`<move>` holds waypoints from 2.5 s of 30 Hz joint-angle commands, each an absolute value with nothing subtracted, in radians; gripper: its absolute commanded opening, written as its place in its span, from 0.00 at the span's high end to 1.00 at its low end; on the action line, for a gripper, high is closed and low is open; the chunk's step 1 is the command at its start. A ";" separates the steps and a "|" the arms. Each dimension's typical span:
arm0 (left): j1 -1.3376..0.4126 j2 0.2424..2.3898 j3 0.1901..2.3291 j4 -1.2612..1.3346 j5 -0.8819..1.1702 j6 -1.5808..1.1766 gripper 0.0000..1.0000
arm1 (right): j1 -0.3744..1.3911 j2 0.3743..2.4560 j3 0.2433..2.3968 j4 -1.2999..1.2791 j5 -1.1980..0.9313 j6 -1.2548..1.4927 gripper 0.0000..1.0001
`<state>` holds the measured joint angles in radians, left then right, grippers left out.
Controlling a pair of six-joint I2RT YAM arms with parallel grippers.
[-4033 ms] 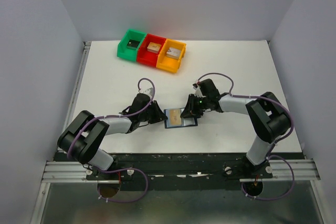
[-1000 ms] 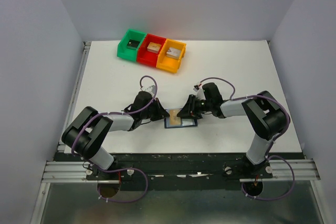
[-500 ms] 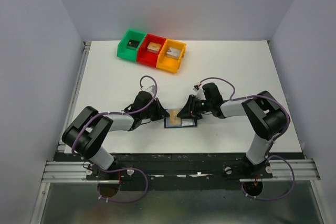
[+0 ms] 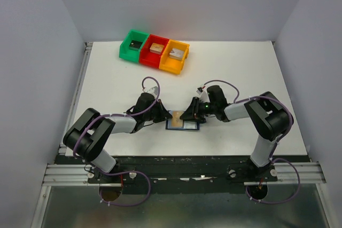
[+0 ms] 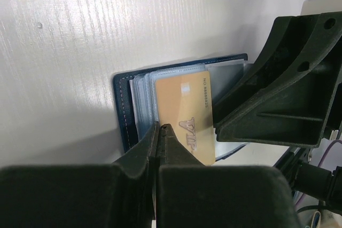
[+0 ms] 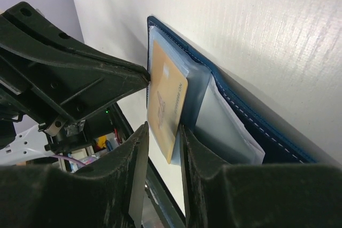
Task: Take the credit cards out of the card holder
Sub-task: Remove the credit card from the card holder.
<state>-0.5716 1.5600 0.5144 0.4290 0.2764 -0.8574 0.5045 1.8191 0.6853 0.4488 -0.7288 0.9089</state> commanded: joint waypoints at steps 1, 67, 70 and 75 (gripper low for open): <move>-0.591 1.589 0.497 0.397 0.272 -0.847 0.96 | 0.509 1.841 0.687 0.537 -0.765 0.939 0.64; -0.623 1.549 0.457 0.396 0.210 -0.865 1.00 | 0.492 1.873 0.630 0.704 -0.761 1.086 0.62; -0.623 1.555 0.460 0.402 0.213 -0.864 1.00 | 0.492 1.876 0.635 0.693 -0.764 1.078 0.62; -0.626 1.568 0.463 0.417 0.224 -0.862 1.00 | 0.494 1.888 0.647 0.687 -0.778 1.075 0.62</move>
